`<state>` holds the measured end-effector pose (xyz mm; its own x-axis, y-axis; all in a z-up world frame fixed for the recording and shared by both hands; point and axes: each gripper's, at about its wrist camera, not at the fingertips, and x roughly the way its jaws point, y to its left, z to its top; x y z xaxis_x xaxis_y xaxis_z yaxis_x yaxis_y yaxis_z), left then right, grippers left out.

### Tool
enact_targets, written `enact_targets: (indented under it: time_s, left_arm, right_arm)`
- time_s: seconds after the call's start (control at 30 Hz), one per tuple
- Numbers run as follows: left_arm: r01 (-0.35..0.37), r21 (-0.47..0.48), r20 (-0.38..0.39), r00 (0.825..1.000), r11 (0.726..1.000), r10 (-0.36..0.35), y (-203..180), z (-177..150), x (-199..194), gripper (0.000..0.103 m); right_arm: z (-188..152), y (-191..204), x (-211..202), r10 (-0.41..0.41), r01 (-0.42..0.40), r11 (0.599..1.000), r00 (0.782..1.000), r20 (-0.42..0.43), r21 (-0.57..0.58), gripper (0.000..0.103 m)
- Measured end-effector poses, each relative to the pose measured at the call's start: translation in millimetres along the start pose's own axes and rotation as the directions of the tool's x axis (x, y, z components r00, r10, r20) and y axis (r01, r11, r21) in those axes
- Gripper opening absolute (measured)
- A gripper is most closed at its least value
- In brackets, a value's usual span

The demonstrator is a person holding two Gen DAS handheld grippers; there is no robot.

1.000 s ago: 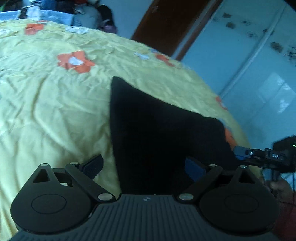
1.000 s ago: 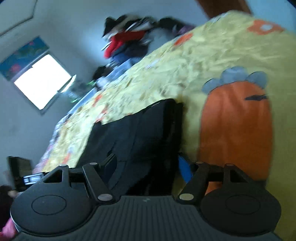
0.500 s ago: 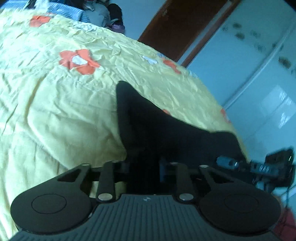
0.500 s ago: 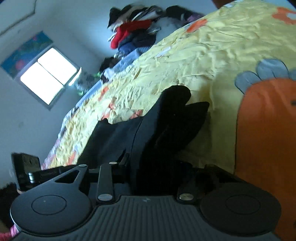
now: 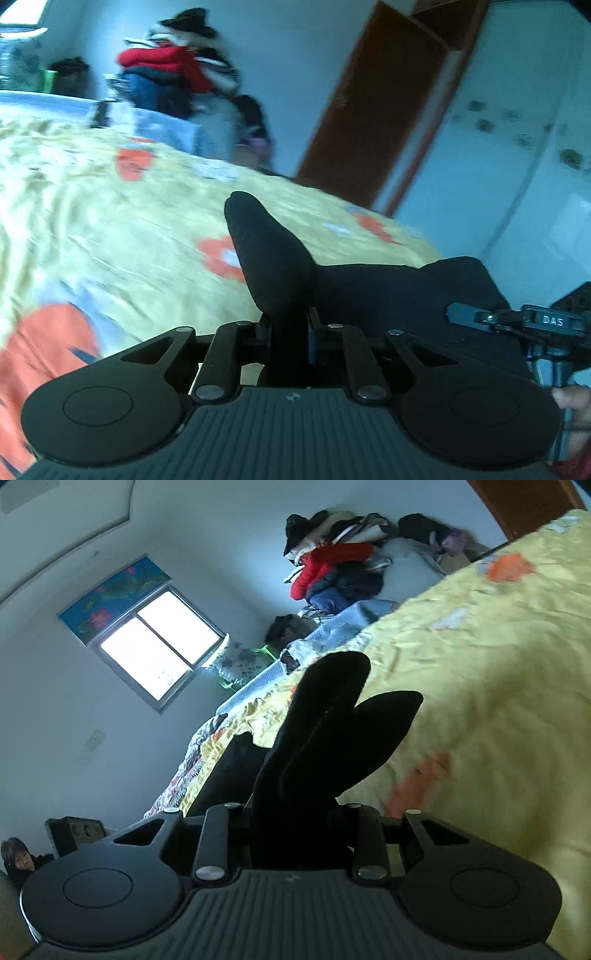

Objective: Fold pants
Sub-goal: 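Lay the end down on the trousers and open both grippers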

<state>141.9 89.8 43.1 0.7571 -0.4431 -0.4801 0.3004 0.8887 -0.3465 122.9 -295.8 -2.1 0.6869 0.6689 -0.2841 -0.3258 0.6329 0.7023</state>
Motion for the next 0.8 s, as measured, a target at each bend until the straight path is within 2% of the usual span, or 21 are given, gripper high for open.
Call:
enact_targets:
  time_s: [0.07,0.1,0.13,0.17,0.2,0.23,0.27,0.3,0.33,0.37,0.4,0.43,0.5,0.53,0.57,0.6,0.63,0.67,0.7,0.77,0.8]
  left_arm:
    - [-0.057,0.018,-0.035,0.998,0.998,0.058,15.8,8.7,24.2,0.036]
    - [-0.123,0.027,-0.062,0.990,0.992,0.124,25.3,8.1,36.1,0.042]
    - [-0.206,0.034,-0.103,0.972,0.978,0.209,34.0,5.7,47.0,0.040]
    - [-0.292,0.046,-0.138,0.945,0.955,0.295,41.1,1.5,52.2,0.041]
    - [-0.321,0.054,-0.142,0.935,0.945,0.326,46.7,-2.6,49.0,0.046]
    - [-0.312,0.050,-0.120,0.941,0.949,0.316,49.8,-7.1,39.6,0.048]
    - [-0.322,0.051,-0.099,0.940,0.945,0.325,48.8,-9.5,29.5,0.048]
    - [-0.346,0.065,-0.080,0.933,0.936,0.350,43.8,-9.3,24.2,0.050]
    - [-0.361,0.087,-0.048,0.929,0.928,0.366,35.7,-9.0,19.3,0.059]
    - [-0.352,0.097,-0.024,0.934,0.931,0.356,27.8,-8.6,17.2,0.068]
    - [-0.327,0.098,-0.012,0.944,0.940,0.329,20.6,-6.8,16.7,0.086]
    - [-0.286,0.095,-0.011,0.957,0.953,0.289,12.9,-6.5,19.0,0.101]
    - [-0.223,0.108,-0.035,0.973,0.969,0.228,1.9,-10.8,31.0,0.103]
    - [-0.239,0.138,-0.068,0.966,0.961,0.250,-1.5,-14.9,41.8,0.103]
    - [-0.283,0.179,-0.097,0.948,0.942,0.303,-1.6,-19.9,54.1,0.101]
    - [-0.333,0.210,-0.118,0.925,0.919,0.362,-0.9,-25.4,63.3,0.095]
    - [-0.371,0.211,-0.127,0.907,0.904,0.402,3.2,-29.0,64.0,0.095]
    - [-0.362,0.175,-0.115,0.916,0.916,0.384,6.6,-31.0,55.1,0.092]
    - [-0.350,0.131,-0.104,0.926,0.928,0.364,9.9,-31.7,41.8,0.094]
    - [-0.340,0.090,-0.071,0.935,0.936,0.346,6.7,-35.4,24.4,0.095]
    - [-0.347,0.097,-0.053,0.934,0.933,0.353,3.5,-38.0,19.4,0.096]
  right_arm:
    - [7.5,-0.9,29.3,-0.055,0.056,0.998,0.998,0.011,-0.021,0.034]
    - [9.2,-2.6,45.6,-0.122,0.122,0.991,0.992,0.005,-0.047,0.041]
    - [9.3,-5.0,63.3,-0.233,0.232,0.971,0.972,-0.013,-0.061,0.050]
    - [7.8,-9.1,73.6,-0.337,0.334,0.940,0.941,-0.028,-0.073,0.050]
    - [3.9,-10.3,77.7,-0.444,0.439,0.892,0.896,-0.020,-0.104,0.050]
    - [-0.3,-8.4,73.8,-0.499,0.496,0.856,0.867,0.017,-0.144,0.050]
    - [-5.4,-4.5,62.9,-0.519,0.524,0.833,0.851,0.079,-0.177,0.049]
    - [-10.1,1.0,49.6,-0.548,0.569,0.799,0.823,0.152,-0.195,0.051]
    - [-14.1,9.3,37.6,-0.572,0.611,0.763,0.790,0.221,-0.212,0.051]
    - [-16.5,17.2,30.9,-0.560,0.611,0.756,0.790,0.252,-0.235,0.051]
    - [-17.2,23.1,29.7,-0.523,0.574,0.776,0.817,0.240,-0.263,0.051]
    - [-18.7,29.3,33.7,-0.474,0.511,0.807,0.860,0.190,-0.298,0.054]
    - [-25.1,35.6,55.0,-0.384,0.374,0.852,0.922,0.048,-0.367,0.058]
    - [-29.1,34.6,65.4,-0.376,0.345,0.855,0.927,-0.003,-0.387,0.058]
    - [-33.7,30.7,75.1,-0.411,0.362,0.839,0.911,-0.037,-0.406,0.058]
    - [-38.5,25.0,81.7,-0.464,0.409,0.807,0.885,-0.029,-0.426,0.057]
    - [-41.6,21.6,80.7,-0.506,0.466,0.772,0.862,0.027,-0.432,0.058]
    - [-40.2,19.5,78.7,-0.568,0.534,0.741,0.822,0.044,-0.408,0.064]
    - [-39.9,20.6,71.3,-0.570,0.545,0.751,0.820,0.052,-0.372,0.065]
    - [-49.1,36.1,52.6,-0.504,0.499,0.791,0.859,0.084,-0.354,0.065]
    - [-56.1,46.9,51.2,-0.483,0.477,0.793,0.871,0.085,-0.379,0.065]
